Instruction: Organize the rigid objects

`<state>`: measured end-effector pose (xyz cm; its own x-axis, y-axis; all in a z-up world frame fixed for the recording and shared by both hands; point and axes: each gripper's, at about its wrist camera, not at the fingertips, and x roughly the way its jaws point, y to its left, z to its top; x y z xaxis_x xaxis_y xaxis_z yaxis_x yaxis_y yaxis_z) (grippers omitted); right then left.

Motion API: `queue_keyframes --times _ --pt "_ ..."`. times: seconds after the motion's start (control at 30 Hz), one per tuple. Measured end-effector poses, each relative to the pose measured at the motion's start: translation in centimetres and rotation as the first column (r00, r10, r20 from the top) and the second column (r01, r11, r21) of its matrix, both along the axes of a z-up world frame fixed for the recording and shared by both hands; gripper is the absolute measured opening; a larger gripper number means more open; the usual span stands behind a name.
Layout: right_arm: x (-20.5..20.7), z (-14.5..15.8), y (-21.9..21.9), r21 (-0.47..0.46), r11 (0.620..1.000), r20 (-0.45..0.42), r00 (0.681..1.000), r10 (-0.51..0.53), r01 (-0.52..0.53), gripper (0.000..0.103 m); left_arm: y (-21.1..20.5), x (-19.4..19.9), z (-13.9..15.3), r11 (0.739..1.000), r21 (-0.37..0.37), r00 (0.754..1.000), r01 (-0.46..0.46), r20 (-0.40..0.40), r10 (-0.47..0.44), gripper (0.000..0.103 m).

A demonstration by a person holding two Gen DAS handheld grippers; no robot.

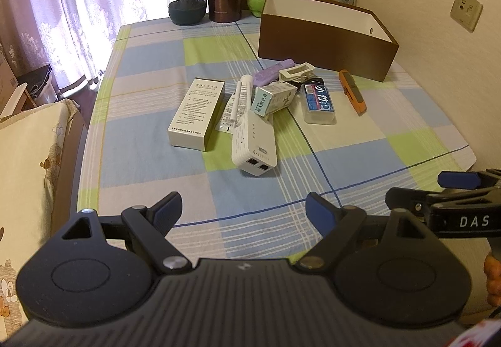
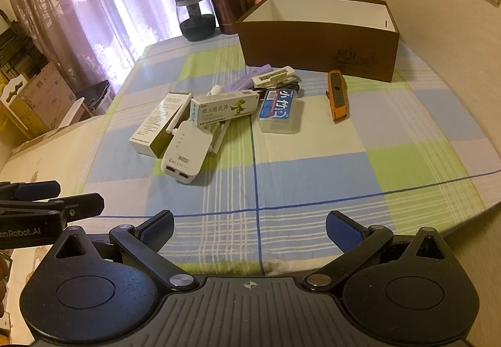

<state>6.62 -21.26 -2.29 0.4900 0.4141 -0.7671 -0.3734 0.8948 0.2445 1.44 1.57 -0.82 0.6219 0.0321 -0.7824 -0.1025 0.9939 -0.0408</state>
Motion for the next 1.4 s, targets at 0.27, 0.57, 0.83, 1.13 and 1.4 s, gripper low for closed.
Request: queue_keyframes --times 0.27,0.57,0.83,1.13,1.4 --pt "1.3 0.0 0.0 -0.002 1.0 -0.012 1.0 0.007 -0.007 0.101 -0.8 1.8 -0.1 1.0 0.01 1.0 -0.008 -0.017 0.008 0.084" --pt "3.1 -0.5 -0.4 0.0 1.0 -0.034 0.999 0.013 -0.013 0.101 -1.2 3.5 -0.4 1.0 0.02 0.999 -0.01 -0.038 0.011 0.084" --pt "5.1 -1.3 -0.5 0.003 1.0 -0.051 0.998 0.023 -0.023 0.101 -1.2 5.5 -0.9 1.0 0.023 0.998 -0.015 -0.059 0.016 0.084" --pt "8.7 -2.0 -1.2 0.003 1.0 -0.068 0.997 0.023 -0.023 0.101 -1.8 9.4 -1.7 0.999 0.032 0.998 0.026 -0.055 -0.024 0.084" --pt "13.0 -2.7 -2.2 0.003 1.0 -0.067 0.997 0.026 -0.025 0.101 -2.9 13.8 -2.5 0.995 0.055 0.996 0.083 -0.046 -0.081 0.081"
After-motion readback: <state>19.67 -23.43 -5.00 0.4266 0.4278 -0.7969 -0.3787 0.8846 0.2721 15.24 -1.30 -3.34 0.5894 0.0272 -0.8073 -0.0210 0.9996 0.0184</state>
